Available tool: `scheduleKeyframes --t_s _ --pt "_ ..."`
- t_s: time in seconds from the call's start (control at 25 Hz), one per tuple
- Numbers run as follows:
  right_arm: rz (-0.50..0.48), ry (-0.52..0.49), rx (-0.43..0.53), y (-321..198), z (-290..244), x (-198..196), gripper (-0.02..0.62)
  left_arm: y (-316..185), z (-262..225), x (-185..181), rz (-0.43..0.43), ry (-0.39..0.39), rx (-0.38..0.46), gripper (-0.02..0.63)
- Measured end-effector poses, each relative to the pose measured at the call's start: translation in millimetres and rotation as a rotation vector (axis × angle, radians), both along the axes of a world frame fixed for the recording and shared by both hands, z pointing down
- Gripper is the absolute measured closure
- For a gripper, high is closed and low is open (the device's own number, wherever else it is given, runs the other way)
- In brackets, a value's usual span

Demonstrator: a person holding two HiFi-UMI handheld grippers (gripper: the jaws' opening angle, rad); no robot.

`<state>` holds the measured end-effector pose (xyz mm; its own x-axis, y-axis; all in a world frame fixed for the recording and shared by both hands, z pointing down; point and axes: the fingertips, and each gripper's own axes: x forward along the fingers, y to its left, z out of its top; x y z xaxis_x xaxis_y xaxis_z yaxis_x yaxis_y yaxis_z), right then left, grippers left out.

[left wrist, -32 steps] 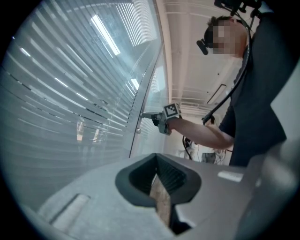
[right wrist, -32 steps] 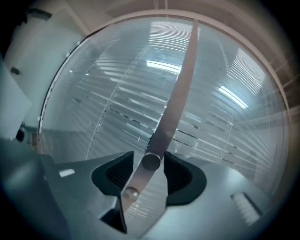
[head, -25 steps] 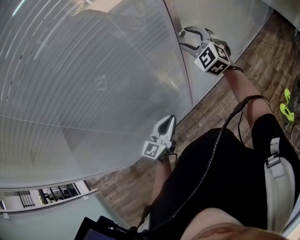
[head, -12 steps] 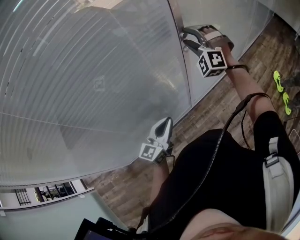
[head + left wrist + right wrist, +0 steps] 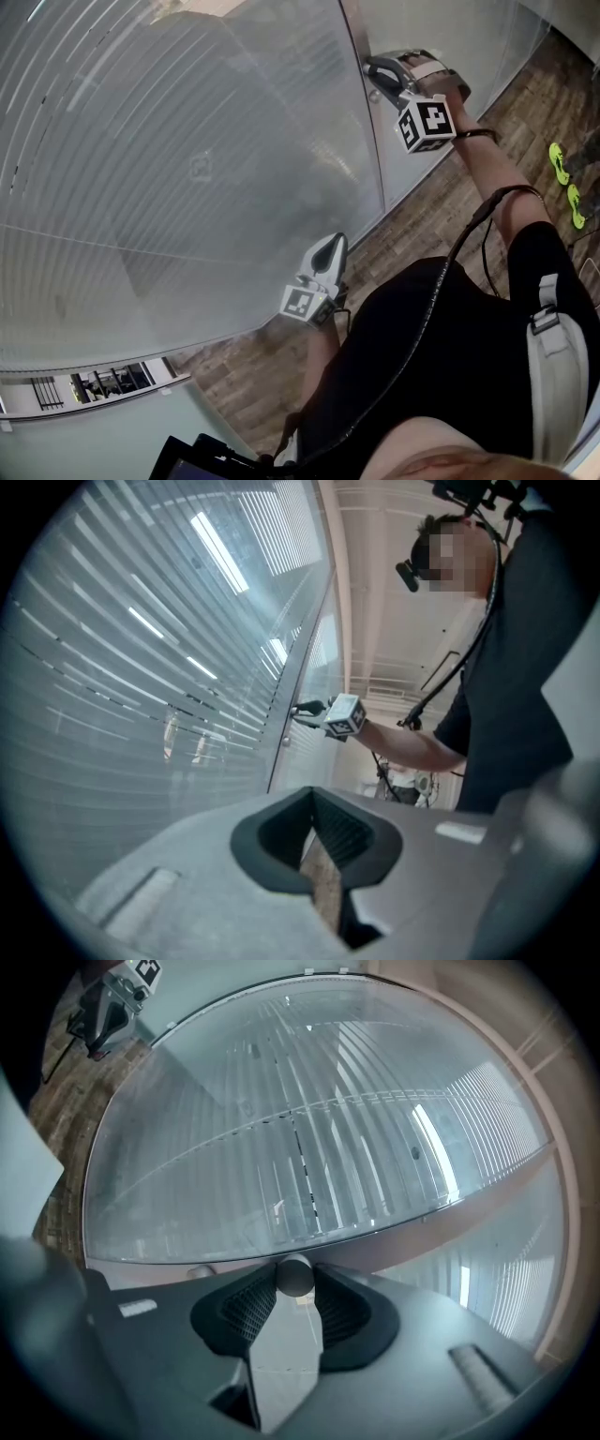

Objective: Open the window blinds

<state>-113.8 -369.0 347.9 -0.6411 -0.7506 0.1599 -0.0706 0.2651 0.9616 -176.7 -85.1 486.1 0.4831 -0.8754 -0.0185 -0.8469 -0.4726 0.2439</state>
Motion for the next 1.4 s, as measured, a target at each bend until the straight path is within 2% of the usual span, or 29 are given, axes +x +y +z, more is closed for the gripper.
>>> scheduleKeyframes --t_s 0.28,0.6,0.8,1.0,1.12,1.4 --pt "0.006 -0.194 -0.197 -0.2 -5.1 0.0 0.466 -1.1 -0.6 1.2 0.006 0.002 -0.001 0.604" --pt "0.008 -0.625 -0.597 -8.0 -6.2 2.2 0.466 -0.7 1.1 -0.8 0.008 0.0 -0.003 0.603" --pt "-0.018 -0.84 -0.79 -16.2 -3.5 4.1 0.466 -2.4 1.4 -1.7 0.008 -0.004 -0.005 0.603" --pt "-0.008 -1.009 -0.967 -18.0 -6.0 6.8 0.466 -3.6 -0.4 1.7 0.015 -0.014 -0.006 0.603" --pt "-0.002 -1.058 -1.019 -18.0 -7.8 7.8 0.466 -3.2 -0.6 2.8 0.017 -0.015 -0.002 0.604" --pt "0.0 -1.067 -1.017 -19.2 -8.1 7.9 0.466 -3.1 0.5 2.7 0.014 -0.015 -0.003 0.603"
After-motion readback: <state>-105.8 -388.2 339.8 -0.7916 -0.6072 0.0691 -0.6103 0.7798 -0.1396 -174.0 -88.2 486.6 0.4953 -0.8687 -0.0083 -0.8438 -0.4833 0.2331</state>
